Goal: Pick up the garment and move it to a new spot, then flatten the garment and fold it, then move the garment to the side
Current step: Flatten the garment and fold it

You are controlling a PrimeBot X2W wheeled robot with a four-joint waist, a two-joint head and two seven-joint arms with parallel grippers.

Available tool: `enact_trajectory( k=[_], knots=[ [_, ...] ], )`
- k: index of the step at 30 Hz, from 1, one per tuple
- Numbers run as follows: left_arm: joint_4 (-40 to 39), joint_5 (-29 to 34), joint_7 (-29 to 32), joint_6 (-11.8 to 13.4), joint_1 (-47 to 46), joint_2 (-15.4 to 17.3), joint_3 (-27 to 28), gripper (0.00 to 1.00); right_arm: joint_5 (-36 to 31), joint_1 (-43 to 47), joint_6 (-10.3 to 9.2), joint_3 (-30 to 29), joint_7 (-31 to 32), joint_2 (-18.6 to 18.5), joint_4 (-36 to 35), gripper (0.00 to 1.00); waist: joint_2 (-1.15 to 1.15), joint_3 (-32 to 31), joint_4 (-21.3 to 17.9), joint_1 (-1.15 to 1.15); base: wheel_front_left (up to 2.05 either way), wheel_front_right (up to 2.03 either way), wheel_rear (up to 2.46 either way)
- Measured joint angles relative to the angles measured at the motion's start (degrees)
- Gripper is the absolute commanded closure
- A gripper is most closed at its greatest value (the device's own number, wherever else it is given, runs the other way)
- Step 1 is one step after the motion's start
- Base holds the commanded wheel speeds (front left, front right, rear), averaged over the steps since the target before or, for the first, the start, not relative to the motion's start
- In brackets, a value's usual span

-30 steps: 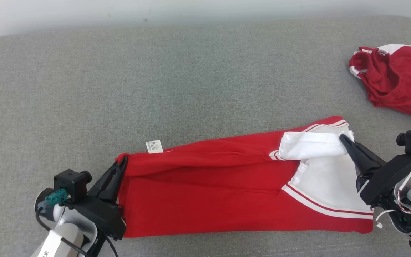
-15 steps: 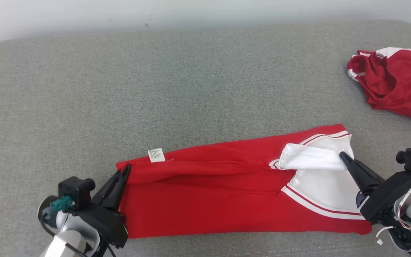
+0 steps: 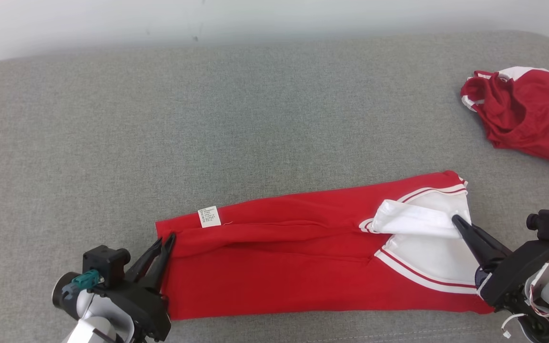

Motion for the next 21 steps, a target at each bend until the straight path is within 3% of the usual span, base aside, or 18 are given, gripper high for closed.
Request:
enact_trajectory(
  k=[5,6,7,11,16,17,20,21],
  knots=[
    [0.73,-0.47,0.00,0.00,0.65,0.08,-0.04,0.59,0.00,0.97,0.00,0.23,0.00,-0.01,0.07,1.00,0.00,-0.33,-0.02,0.00,0.00,0.00,0.00],
    [0.89,-0.59,0.00,0.00,0.84,0.10,-0.10,0.41,0.00,1.09,0.00,0.34,0.00,-0.01,0.08,1.00,0.00,-0.41,-0.01,0.00,0.00,0.00,0.00],
    [0.94,-0.65,0.00,0.00,0.94,0.15,-0.25,0.12,0.01,1.18,0.00,0.41,0.00,-0.01,0.08,1.00,0.00,-0.50,-0.01,0.00,0.00,0.00,0.00],
    [0.87,-0.90,0.00,0.00,1.44,0.21,-0.76,0.00,0.00,1.81,0.00,0.67,-0.01,-0.01,0.11,1.00,0.00,-0.89,-0.01,0.00,0.00,0.00,0.00],
    [1.03,-1.05,0.00,0.00,3.53,0.85,-0.99,0.00,0.00,2.43,0.00,1.14,-0.01,0.04,0.31,1.00,0.00,-1.61,-0.11,0.00,0.00,0.00,0.00],
    [0.99,-1.07,0.00,0.00,3.78,0.90,-0.99,0.00,0.00,2.66,0.00,1.15,-0.01,0.04,0.31,0.90,0.00,-1.69,-0.12,0.00,0.00,0.00,0.00],
    [0.97,-1.19,0.00,0.00,4.50,0.99,-0.75,0.00,0.01,3.48,0.00,1.41,-0.02,0.04,0.43,0.83,0.00,-1.88,-0.12,0.00,0.00,0.00,0.00],
    [0.96,-1.21,0.00,0.00,4.59,1.02,-0.48,0.00,0.01,3.56,0.00,1.42,-0.02,0.04,0.48,0.62,0.00,-1.94,-0.11,0.00,0.00,0.00,0.00]
  ],
)
